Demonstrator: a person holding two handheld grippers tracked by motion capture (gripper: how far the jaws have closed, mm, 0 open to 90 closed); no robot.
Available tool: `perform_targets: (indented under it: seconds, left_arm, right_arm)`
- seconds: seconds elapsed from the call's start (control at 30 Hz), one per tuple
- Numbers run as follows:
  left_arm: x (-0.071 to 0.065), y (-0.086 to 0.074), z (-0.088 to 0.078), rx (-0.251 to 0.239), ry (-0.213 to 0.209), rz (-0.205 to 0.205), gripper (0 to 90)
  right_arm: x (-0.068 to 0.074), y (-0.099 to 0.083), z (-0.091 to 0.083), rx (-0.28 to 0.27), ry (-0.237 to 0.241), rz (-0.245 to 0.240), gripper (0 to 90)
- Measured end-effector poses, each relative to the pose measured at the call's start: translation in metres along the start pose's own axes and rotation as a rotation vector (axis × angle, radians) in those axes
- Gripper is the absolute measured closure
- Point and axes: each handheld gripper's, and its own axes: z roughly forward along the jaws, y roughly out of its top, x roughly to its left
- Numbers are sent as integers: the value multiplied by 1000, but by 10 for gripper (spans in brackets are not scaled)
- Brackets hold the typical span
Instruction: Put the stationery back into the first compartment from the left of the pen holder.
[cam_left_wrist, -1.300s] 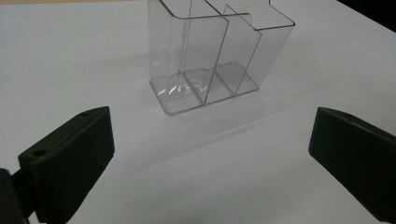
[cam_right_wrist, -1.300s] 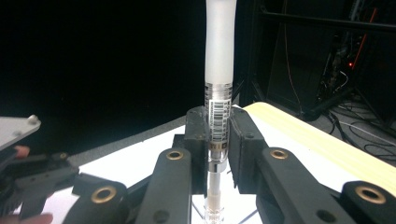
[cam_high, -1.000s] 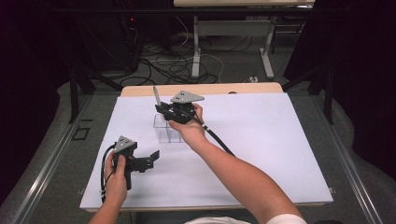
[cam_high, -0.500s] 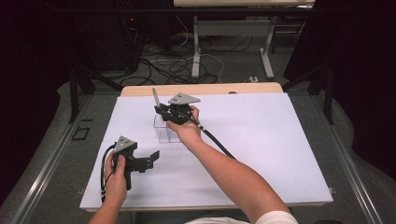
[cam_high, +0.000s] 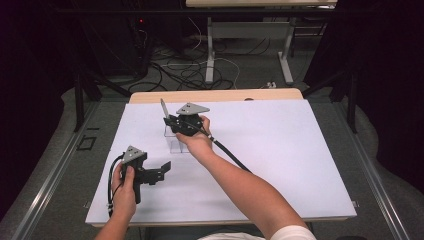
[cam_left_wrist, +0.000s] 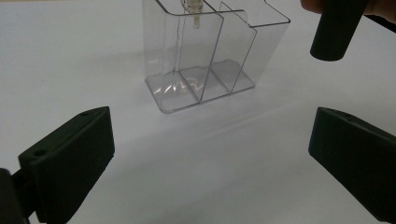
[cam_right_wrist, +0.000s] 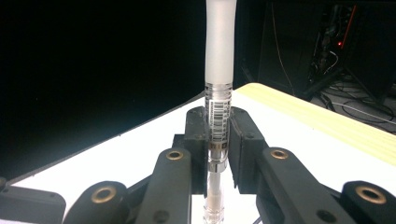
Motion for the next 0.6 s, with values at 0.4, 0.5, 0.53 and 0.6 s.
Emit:
perform_targets:
  seconds: [0.4, 0.5, 0.53, 0.6]
  left_arm:
    - [0, 0, 0, 2, 0, 1, 4]
    - [0, 0, 0, 3, 0, 1, 3]
    - [0, 0, 0, 3, 0, 1, 3]
    - [0, 0, 0, 5, 0, -1, 3]
  right_arm:
    - [1, -4, 1, 62, 8, 0, 786]
    - [1, -5, 2, 61, 8, 3, 785]
    - [0, -5, 2, 75, 6, -4, 784]
    - [1, -5, 2, 75, 7, -4, 777]
